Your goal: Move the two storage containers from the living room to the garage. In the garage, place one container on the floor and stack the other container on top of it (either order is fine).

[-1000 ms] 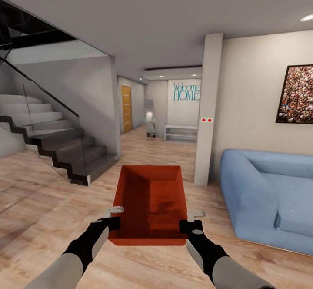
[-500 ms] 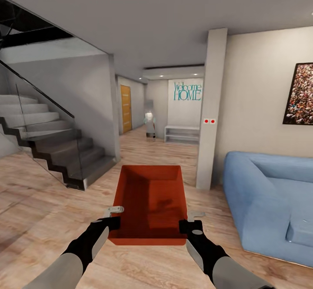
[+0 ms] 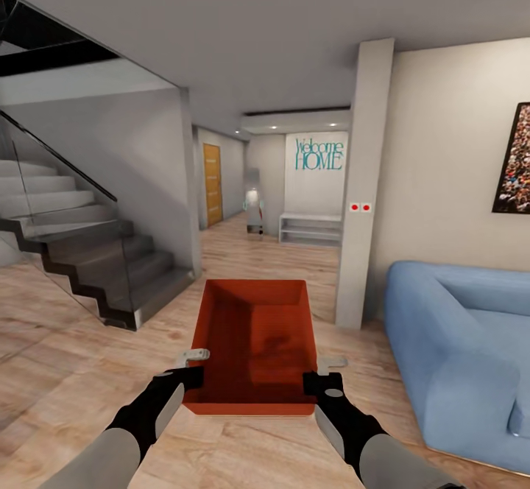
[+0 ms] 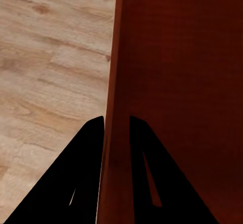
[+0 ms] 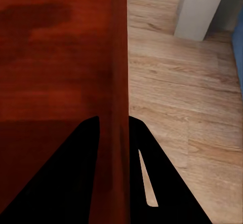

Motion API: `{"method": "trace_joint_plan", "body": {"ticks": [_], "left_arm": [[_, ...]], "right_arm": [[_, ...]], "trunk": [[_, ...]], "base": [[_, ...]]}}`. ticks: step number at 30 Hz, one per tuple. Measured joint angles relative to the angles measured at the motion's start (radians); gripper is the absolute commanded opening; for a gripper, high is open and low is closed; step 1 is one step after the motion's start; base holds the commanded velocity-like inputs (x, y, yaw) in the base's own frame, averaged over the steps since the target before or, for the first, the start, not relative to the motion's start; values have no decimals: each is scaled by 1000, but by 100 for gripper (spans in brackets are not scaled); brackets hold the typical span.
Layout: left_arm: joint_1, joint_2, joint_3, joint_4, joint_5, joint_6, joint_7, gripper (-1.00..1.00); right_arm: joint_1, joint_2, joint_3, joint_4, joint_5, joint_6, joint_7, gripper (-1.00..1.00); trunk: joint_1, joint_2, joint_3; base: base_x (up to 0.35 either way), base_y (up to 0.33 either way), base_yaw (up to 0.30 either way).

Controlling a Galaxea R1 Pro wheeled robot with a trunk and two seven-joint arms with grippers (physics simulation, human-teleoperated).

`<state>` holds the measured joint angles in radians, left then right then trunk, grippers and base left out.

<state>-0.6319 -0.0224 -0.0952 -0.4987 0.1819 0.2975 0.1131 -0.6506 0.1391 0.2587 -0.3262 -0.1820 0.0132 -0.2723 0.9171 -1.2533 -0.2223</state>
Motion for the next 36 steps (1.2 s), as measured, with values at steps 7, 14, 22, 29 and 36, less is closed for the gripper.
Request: {"method": "trace_joint_plan", "body": {"ticks": [7, 14, 22, 29, 36], "left_arm": [[0, 0, 0, 0, 1, -1, 0, -100], [0, 0, 0, -1, 1, -1, 0, -100], [0, -1, -1, -1, 1, -1, 3, -100], [0, -2, -1, -1, 0, -1, 3, -100], [0, -2, -1, -2, 1, -1, 4, -100]], "right_arm": [[0, 0, -1, 0, 1, 0, 0, -100], [0, 0, -1, -1, 2, 0, 0, -100], [0, -1, -2, -1, 3, 0, 2, -100], [0, -1, -1, 0, 1, -1, 2, -100], [0, -1, -2, 0, 1, -1, 2, -100]], "trunk": [[0, 0, 0], [0, 0, 0], [0, 0, 0], [0, 0, 0], [0, 0, 0]], "base": [[321, 0, 0], [321, 0, 0], [321, 0, 0], [321, 0, 0], [321, 0, 0]]}}
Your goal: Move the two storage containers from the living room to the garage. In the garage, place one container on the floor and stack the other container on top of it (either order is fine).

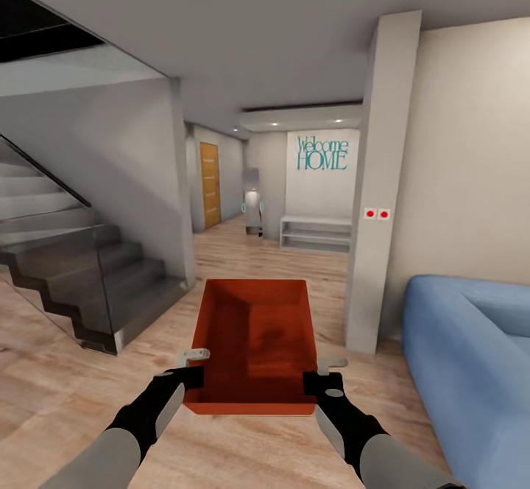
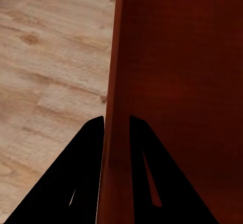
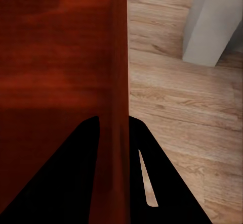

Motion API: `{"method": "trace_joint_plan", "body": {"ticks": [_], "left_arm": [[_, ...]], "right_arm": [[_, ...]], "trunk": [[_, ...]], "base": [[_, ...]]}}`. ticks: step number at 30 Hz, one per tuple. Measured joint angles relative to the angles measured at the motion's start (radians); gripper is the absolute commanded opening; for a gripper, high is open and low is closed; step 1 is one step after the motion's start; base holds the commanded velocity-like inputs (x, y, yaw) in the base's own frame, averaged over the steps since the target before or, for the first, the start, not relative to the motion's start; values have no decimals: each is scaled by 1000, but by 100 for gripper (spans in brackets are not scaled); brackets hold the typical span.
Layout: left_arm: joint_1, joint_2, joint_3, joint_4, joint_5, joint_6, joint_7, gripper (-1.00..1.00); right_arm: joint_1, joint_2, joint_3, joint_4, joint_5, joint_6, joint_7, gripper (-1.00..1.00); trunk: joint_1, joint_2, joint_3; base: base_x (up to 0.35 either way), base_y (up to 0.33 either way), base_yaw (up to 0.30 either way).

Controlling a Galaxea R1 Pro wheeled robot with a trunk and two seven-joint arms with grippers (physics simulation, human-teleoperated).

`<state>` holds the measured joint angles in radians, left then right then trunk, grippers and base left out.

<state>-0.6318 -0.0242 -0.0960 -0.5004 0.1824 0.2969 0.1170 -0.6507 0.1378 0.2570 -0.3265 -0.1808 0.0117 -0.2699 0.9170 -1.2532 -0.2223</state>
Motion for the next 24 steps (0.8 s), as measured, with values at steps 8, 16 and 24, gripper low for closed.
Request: {"method": "trace_joint_plan", "body": {"ticks": [8, 16, 24], "left_arm": [[0, 2, 0, 0, 0, 0, -3, -100], [0, 1, 0, 0, 0, 0, -1, -100], [0, 2, -1, -1, 1, 0, -2, -100]], "right_arm": [[0, 1, 1, 0, 0, 0, -2, -100], [0, 1, 0, 0, 1, 0, -1, -100], [0, 1, -1, 0, 2, 0, -1, -100]], "trunk": [[0, 0, 0], [0, 0, 0], [0, 0, 0]], "base": [[321, 0, 0], [321, 0, 0], [321, 0, 0]]}}
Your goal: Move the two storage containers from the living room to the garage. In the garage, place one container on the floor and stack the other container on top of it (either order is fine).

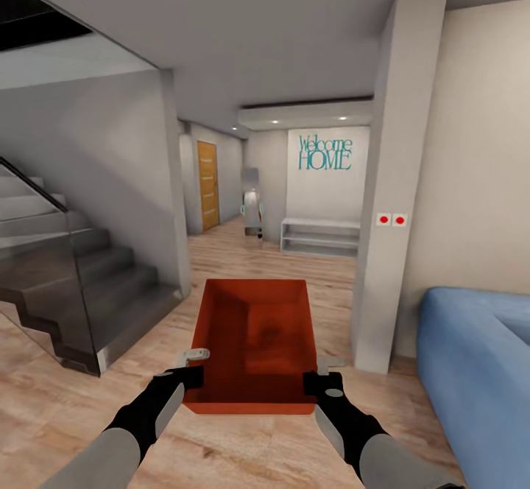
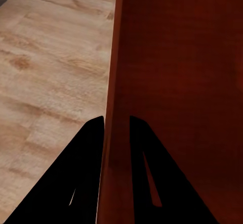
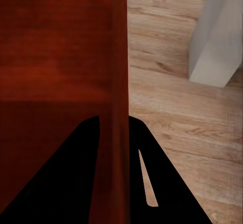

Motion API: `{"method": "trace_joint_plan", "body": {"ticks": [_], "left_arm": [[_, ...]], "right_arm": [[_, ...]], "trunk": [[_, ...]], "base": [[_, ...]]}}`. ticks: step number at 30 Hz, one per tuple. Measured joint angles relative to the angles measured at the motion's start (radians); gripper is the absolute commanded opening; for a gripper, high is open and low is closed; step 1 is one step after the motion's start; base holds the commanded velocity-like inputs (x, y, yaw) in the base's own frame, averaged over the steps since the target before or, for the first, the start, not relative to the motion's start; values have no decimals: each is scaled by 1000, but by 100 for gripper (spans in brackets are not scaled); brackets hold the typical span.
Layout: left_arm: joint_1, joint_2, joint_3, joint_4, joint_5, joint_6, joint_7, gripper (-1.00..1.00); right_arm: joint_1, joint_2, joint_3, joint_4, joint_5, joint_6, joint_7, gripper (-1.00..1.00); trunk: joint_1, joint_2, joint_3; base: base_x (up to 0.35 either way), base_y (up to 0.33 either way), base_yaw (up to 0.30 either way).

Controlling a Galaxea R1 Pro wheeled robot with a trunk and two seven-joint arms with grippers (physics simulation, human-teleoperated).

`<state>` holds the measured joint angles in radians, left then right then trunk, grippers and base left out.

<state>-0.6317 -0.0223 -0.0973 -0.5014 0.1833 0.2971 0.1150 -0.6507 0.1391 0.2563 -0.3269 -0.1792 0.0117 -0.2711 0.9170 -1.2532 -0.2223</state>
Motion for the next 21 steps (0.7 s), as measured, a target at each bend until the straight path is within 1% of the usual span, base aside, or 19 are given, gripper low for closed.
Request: {"method": "trace_joint_plan", "body": {"ticks": [21], "left_arm": [[0, -2, -2, -2, 0, -1, 3, -100]], "right_arm": [[0, -1, -2, 0, 2, -1, 2, -100]], "trunk": [[0, 0, 0]], "base": [[321, 0, 0]]}}
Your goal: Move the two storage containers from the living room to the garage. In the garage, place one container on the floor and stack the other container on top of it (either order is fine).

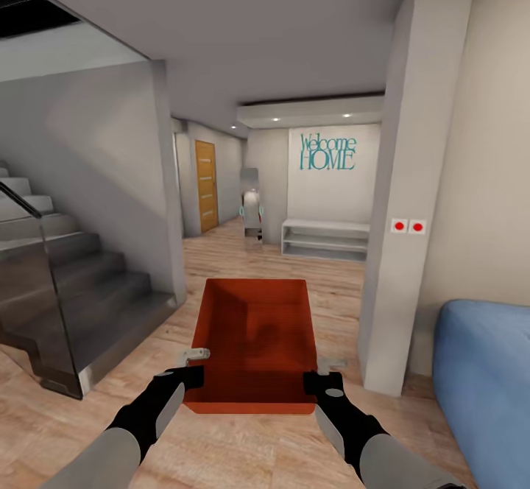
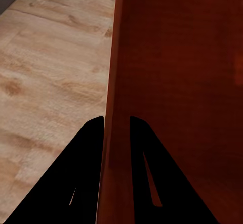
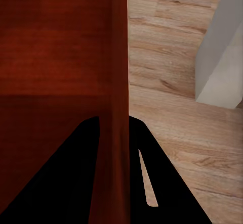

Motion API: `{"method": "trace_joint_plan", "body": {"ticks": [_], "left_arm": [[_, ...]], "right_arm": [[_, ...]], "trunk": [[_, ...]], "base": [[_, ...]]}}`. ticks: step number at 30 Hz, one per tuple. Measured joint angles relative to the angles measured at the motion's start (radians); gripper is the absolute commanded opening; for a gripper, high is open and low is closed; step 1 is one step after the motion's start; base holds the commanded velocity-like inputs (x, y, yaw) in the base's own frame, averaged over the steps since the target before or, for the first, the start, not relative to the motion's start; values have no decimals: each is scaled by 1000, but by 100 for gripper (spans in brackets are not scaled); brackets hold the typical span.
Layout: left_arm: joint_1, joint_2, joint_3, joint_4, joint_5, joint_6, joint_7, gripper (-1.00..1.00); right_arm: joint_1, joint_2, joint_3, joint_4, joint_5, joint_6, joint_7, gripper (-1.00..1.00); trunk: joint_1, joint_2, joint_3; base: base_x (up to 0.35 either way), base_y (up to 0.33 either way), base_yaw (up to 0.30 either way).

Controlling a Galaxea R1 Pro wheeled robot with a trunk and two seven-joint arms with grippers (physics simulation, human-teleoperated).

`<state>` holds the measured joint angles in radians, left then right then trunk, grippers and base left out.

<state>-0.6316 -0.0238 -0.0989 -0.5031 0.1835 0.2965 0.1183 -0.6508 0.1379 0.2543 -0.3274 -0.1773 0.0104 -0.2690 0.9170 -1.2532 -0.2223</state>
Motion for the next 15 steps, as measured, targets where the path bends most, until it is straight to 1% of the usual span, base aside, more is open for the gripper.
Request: {"method": "trace_joint_plan", "body": {"ticks": [15], "left_arm": [[0, 0, -1, -1, 0, 0, 1, -100]], "right_arm": [[0, 0, -1, 0, 1, 0, 0, -100]], "trunk": [[0, 0, -5]], "base": [[321, 0, 0]]}}
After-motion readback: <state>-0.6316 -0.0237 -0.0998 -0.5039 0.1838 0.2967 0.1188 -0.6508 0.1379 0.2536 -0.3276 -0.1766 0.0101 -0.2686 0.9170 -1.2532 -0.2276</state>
